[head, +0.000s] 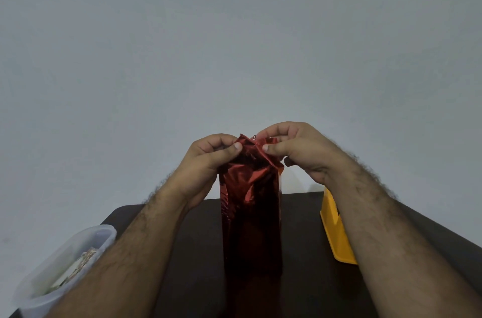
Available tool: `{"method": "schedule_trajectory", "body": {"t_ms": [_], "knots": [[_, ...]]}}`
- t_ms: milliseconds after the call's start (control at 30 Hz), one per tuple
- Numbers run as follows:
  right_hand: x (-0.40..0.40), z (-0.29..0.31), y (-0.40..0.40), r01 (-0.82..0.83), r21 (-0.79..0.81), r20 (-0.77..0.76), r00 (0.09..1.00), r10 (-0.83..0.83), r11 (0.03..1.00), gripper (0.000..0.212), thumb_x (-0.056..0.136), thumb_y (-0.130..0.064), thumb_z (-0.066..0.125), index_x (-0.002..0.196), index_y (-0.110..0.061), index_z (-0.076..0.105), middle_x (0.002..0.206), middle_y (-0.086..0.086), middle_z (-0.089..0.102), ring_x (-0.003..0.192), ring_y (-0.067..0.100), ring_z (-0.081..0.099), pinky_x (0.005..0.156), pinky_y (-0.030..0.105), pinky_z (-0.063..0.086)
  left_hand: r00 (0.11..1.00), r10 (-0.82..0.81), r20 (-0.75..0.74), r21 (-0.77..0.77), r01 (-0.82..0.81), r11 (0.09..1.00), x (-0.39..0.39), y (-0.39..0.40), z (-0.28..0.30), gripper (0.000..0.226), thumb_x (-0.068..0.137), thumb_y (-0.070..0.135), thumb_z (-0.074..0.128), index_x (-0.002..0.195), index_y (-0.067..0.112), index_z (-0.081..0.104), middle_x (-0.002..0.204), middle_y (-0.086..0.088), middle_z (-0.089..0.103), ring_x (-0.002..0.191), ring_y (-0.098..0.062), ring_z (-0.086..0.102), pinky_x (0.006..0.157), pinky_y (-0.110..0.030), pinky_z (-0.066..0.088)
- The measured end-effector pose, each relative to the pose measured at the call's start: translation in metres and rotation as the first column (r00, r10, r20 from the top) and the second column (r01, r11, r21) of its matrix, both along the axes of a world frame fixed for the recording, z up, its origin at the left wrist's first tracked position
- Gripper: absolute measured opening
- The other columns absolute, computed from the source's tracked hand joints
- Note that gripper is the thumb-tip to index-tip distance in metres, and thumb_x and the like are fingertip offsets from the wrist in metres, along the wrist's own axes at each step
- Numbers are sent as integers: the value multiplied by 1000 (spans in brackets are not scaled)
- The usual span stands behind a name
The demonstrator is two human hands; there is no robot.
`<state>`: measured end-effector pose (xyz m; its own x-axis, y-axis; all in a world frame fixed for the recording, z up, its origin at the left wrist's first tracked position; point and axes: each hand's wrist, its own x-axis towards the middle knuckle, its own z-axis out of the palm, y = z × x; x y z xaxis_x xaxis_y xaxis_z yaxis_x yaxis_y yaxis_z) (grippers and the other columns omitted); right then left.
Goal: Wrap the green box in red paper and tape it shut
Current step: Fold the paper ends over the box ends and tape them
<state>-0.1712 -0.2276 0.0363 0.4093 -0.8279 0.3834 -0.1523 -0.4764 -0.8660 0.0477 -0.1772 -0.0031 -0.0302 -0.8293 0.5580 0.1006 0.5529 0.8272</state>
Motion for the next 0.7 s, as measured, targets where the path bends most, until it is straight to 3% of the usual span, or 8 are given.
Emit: {"method": "schedule_trajectory", "body": {"t_ms": [100, 167, 233, 333, 467, 567, 700], "knots": [[8, -5, 3, -18, 19, 76, 997, 16, 1000, 28, 88, 6, 76, 110, -10, 78, 93, 6, 79, 70, 10, 70, 58, 22, 51, 1000, 14, -28, 15, -13, 1000, -2, -1, 0, 20, 90, 18, 73, 99, 0, 73, 91, -16, 72, 83, -24, 66, 78, -32, 53], [12, -7, 3, 58, -8, 122, 991, -57, 998, 31, 85, 7, 80, 110, -11, 76, 93, 4, 72, 69, 11, 67, 57, 19, 52, 999, 27, -42, 21, -26, 999, -3, -3, 0, 19, 89, 20, 75, 96, 2, 74, 88, -16, 70, 80, -26, 63, 75, -35, 50], [14, -8, 3, 177, -73, 167, 972, -163, 981, 30, 82, 0, 86, 107, -14, 75, 83, 0, 62, 62, 11, 61, 55, 17, 50, 998, 39, -52, 28, -38, 999, -4, -4, 0, 16, 90, 18, 78, 94, 4, 74, 88, -16, 69, 80, -26, 61, 74, -35, 47], [13, -2, 6, 256, -112, 230, 947, -225, 960, 13, 91, -17, 82, 97, -10, 73, 66, 0, 68, 56, 11, 62, 54, 19, 48, 998, 53, -44, 36, -52, 998, -6, -6, 0, 9, 95, 13, 75, 92, 4, 73, 85, -12, 68, 76, -22, 61, 71, -32, 48], [4, 12, 25, 153, -107, 92, 985, -144, 982, 31, 95, -35, 78, 96, -5, 75, 79, 6, 79, 66, 15, 70, 62, 27, 51, 996, 81, -46, 37, -80, 996, -10, -7, 1, 12, 97, 8, 71, 86, 6, 74, 80, -6, 71, 72, -15, 65, 68, -24, 52], [0, 16, 34, 55, -100, -17, 998, -57, 994, 28, 81, -21, 90, 102, -10, 75, 81, 7, 80, 71, 10, 73, 61, 18, 53, 994, 88, -68, 35, -85, 996, -10, -7, 1, 9, 98, 7, 70, 91, 3, 74, 85, -10, 72, 75, -18, 67, 69, -25, 54], [7, 12, 32, 47, -79, -40, 998, -51, 996, 32, 79, 2, 86, 106, -12, 75, 85, 15, 80, 72, 17, 74, 72, 30, 58, 994, 76, -72, 38, -74, 997, -13, -6, 2, 8, 97, 7, 70, 96, 0, 75, 92, -16, 74, 83, -24, 68, 74, -29, 56]]}}
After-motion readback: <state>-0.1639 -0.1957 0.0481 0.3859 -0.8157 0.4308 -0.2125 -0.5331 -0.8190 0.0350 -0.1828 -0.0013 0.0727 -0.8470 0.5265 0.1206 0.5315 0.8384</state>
